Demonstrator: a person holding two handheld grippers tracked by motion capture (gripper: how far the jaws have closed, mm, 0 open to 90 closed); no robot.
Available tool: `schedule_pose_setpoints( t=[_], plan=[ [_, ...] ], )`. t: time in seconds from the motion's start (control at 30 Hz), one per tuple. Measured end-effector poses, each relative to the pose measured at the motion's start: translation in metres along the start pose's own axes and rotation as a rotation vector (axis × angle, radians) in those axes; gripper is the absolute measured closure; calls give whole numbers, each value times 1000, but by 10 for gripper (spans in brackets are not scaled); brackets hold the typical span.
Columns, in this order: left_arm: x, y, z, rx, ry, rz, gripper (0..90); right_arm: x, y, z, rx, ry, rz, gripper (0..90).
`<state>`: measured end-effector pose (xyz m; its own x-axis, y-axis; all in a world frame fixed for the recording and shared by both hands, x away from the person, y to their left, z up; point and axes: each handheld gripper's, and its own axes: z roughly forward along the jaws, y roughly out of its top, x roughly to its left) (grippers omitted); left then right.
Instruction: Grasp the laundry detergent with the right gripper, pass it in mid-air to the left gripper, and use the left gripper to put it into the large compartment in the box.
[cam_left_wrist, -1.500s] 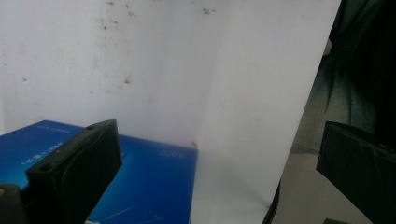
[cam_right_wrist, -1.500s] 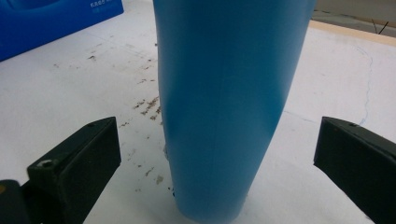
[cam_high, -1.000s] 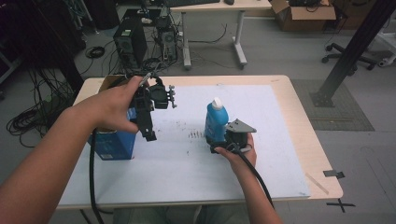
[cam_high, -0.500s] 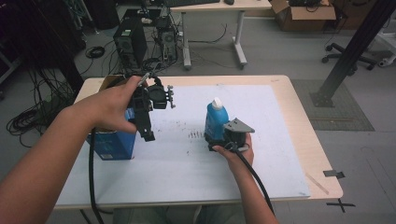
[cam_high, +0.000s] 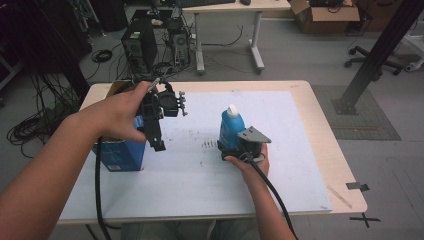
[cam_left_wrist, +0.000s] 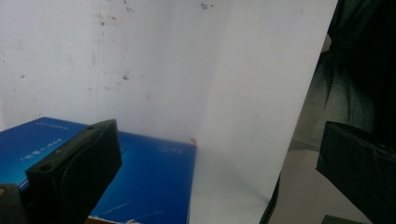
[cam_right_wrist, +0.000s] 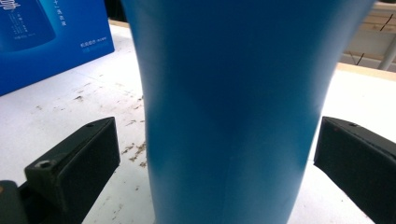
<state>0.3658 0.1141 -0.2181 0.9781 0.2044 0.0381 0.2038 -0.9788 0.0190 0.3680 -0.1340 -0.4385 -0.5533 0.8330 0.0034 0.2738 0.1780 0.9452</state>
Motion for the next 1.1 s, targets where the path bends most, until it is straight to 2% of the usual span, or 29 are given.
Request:
schedule_pose_setpoints(
  t=[0.4,1.1],
  plan=[
    [0,-1,0,4,0,-1,2,1,-1,4,-30,-13,-9,72],
    [0,-1,0,2,1,-2,2,2,-3,4,-40,-14,-8,180]
  ],
)
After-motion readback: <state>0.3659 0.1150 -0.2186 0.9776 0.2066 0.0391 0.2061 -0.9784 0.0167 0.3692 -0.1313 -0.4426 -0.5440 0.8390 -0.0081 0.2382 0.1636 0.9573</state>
